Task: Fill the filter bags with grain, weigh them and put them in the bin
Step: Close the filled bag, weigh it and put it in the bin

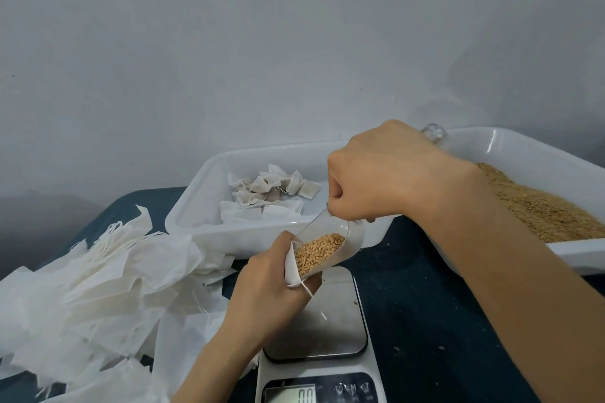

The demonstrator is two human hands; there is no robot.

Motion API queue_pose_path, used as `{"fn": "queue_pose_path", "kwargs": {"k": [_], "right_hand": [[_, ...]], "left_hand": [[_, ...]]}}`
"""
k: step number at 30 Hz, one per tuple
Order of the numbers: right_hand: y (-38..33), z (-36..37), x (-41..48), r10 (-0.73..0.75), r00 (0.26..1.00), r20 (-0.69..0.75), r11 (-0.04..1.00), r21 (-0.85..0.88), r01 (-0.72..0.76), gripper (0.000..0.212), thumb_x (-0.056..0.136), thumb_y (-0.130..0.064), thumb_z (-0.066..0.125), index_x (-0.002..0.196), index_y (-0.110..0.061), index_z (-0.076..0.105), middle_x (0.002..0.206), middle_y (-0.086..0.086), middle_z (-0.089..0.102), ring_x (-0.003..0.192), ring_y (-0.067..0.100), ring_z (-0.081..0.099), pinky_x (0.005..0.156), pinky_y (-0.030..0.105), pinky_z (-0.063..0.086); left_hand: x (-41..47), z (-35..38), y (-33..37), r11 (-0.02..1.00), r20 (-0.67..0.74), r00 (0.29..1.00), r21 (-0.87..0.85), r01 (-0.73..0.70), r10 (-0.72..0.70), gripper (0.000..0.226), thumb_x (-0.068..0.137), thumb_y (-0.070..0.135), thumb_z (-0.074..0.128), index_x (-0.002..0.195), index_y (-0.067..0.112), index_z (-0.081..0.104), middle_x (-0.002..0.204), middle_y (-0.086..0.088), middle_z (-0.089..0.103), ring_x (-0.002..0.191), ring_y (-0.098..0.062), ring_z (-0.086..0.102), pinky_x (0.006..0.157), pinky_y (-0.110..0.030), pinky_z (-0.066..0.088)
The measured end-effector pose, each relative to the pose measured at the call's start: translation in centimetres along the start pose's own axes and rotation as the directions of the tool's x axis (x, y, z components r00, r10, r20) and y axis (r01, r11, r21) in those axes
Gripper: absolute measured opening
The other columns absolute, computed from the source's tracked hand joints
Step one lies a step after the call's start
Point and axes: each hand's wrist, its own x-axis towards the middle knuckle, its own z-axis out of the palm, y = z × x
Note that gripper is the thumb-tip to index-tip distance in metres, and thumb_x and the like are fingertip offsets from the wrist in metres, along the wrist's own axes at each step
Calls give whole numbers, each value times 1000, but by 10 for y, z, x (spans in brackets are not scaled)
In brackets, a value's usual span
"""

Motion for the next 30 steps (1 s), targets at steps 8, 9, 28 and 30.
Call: {"fn": "queue_pose_path", "kwargs": {"k": [8,9,28,30], "right_hand": [[-5,-20,1,-1,1000,9,999,-42,1,27,78,-29,54,53,-17,50,48,-6,53,52,11,47,51,25,28],[-6,-21,1,-7,1000,-2,999,-48,7,28,78,-30,54,53,-17,50,50,-6,51,52,12,46,51,25,28],[7,-28,-1,36,996,81,999,-42,-32,25,75,-35,56,55,-20,56,24,-20,34,47,11,47,50,25,27],[9,-26,-1,34,997,75,999,-28,-32,26,76,-36,56,55,-20,55,24,-16,36,46,12,45,49,25,26]], "left_hand": [[-1,1,-1,994,-25,999,-104,24,-27,23,67,43,58,83,30,48,72,11,65,66,-9,60,59,-31,46],[-1,1,-2,993,-28,999,-114,21,-24,22,66,42,59,82,31,48,73,12,64,66,-10,60,57,-28,45],[-3,0,-7,973,-52,999,-230,-20,9,13,71,31,56,79,35,47,62,12,54,55,-6,45,51,-18,34],[-3,0,-7,972,-50,999,-234,-19,8,12,71,30,55,80,31,46,62,10,54,55,-7,44,52,-20,34]]}}
